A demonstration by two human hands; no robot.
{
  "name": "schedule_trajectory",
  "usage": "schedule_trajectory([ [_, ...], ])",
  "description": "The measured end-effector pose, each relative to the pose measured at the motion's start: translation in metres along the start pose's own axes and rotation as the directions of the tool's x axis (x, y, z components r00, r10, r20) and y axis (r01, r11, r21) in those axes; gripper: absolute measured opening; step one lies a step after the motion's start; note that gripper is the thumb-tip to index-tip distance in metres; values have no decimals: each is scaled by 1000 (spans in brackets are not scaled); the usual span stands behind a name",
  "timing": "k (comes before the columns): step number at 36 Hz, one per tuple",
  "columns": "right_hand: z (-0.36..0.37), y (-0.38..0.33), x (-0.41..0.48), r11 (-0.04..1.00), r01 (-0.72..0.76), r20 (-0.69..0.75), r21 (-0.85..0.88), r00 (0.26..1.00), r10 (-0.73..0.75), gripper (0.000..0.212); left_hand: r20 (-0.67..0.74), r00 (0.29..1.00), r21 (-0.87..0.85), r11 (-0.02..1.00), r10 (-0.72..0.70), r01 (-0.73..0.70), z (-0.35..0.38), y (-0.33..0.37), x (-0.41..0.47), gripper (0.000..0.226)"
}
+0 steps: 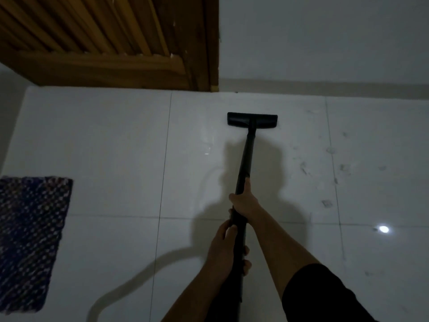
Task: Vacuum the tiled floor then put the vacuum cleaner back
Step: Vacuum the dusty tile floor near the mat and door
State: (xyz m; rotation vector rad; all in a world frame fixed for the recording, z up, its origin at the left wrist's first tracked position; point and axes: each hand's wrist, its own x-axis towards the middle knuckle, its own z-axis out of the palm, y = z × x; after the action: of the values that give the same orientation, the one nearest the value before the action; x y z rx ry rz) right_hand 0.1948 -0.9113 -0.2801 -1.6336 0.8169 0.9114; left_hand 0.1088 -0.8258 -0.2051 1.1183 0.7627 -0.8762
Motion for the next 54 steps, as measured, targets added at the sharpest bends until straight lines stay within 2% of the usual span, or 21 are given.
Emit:
schedule_trajectory([
  [10, -3, -59, 39, 1000, -5, 3, -4, 1000, 5, 82, -16, 1000, -50, 999, 12, -13, -2, 53, 40, 24],
  [16, -8, -72, 48, 998, 40, -38, -40, 998, -41, 79, -26, 999, -70, 997, 37, -38, 6, 66, 51, 31],
  [22, -27, -66, 33, 998, 52, -66, -39, 996, -55, 77, -43, 998, -32, 999, 36, -38, 29, 62, 41, 29],
  [28, -60, -66, 36, 999, 51, -115, -20, 992, -53, 77, -66, 996, 77, 996, 52, -47, 55, 64, 55, 34],
  [39, -136, -53, 43, 999, 28, -167, -27, 985, -33, 77, 0, 1000, 33, 999, 12, -12, 127, 60, 72, 32],
  [46, -181, -33, 37, 1000, 8, -194, -17, 981, -11, 77, 9, 1000, 119, 993, 11, -12, 170, 48, 74, 33],
  [54, -219, -22, 27, 1000, 11, -189, 11, 982, -8, 77, 5, 1000, 103, 995, 7, -7, 212, 41, 65, 32],
])
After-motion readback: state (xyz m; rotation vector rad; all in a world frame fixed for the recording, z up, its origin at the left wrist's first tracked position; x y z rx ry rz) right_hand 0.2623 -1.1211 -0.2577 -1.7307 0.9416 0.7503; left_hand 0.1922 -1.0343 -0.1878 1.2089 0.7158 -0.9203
